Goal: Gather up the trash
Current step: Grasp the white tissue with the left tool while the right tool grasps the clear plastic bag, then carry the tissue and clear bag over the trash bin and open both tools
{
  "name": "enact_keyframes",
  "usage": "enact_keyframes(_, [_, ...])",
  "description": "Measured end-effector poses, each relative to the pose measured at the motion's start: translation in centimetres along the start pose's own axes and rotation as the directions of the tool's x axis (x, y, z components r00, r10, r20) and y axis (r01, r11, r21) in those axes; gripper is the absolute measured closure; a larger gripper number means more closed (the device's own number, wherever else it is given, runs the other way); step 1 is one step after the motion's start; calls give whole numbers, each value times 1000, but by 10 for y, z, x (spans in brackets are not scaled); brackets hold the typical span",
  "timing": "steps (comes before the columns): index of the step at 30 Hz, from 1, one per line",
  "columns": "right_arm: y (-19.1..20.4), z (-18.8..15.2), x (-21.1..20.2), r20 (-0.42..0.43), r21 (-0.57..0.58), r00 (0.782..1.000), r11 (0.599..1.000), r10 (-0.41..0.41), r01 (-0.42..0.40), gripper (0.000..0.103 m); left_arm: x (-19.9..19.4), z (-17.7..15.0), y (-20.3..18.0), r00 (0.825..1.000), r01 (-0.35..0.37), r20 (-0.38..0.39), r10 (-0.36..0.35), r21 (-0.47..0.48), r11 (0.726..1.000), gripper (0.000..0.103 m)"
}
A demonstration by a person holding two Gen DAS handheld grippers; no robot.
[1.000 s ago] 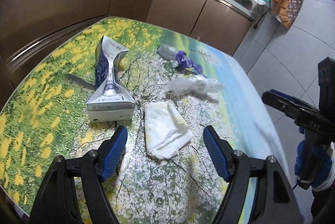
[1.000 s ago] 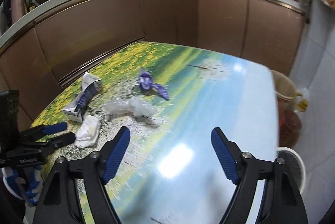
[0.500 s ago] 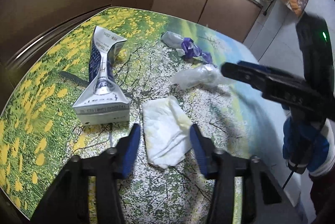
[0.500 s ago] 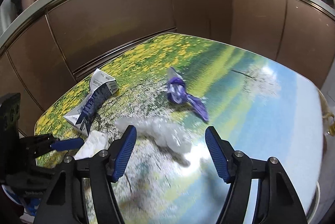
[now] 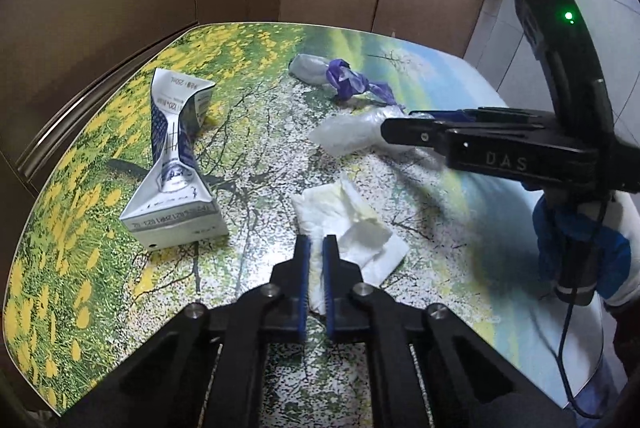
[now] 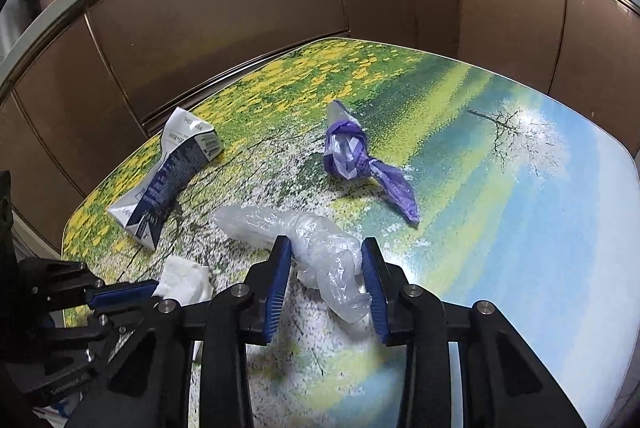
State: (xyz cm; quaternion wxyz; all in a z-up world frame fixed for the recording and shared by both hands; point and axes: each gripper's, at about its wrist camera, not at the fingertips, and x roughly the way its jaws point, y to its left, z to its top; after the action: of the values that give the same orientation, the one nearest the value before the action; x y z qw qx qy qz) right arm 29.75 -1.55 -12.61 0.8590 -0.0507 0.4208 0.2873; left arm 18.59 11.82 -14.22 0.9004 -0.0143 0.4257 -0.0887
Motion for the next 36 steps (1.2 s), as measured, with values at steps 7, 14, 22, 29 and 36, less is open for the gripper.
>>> enact_keyframes(7, [7,-15,-19,-1,-3,1000,1000,-7,7,70,-8,-6,-6,1000,-6,12,5,13,1000,99])
enact_keyframes(14, [19,-34,-53,38,7,999,1000,-16,16,71,-37,-10,-7,998,-3,59,3,5,1000,99])
enact_keyframes(22, [23,-48,-108,131,45,990,998,-42,36,71,-75,-5,-14,992,-5,126,3,21,1000,99])
enact_keyframes(29, [-13,-71,-161,218,147,968,985,-125,94,71,-91,13,-42,987,4,159,-17,78,997,99])
enact_keyframes(36, [-84,-112,-205,247,345,932,923,-266,172,71,-85,44,-107,980,92,159,-122,182,979,99])
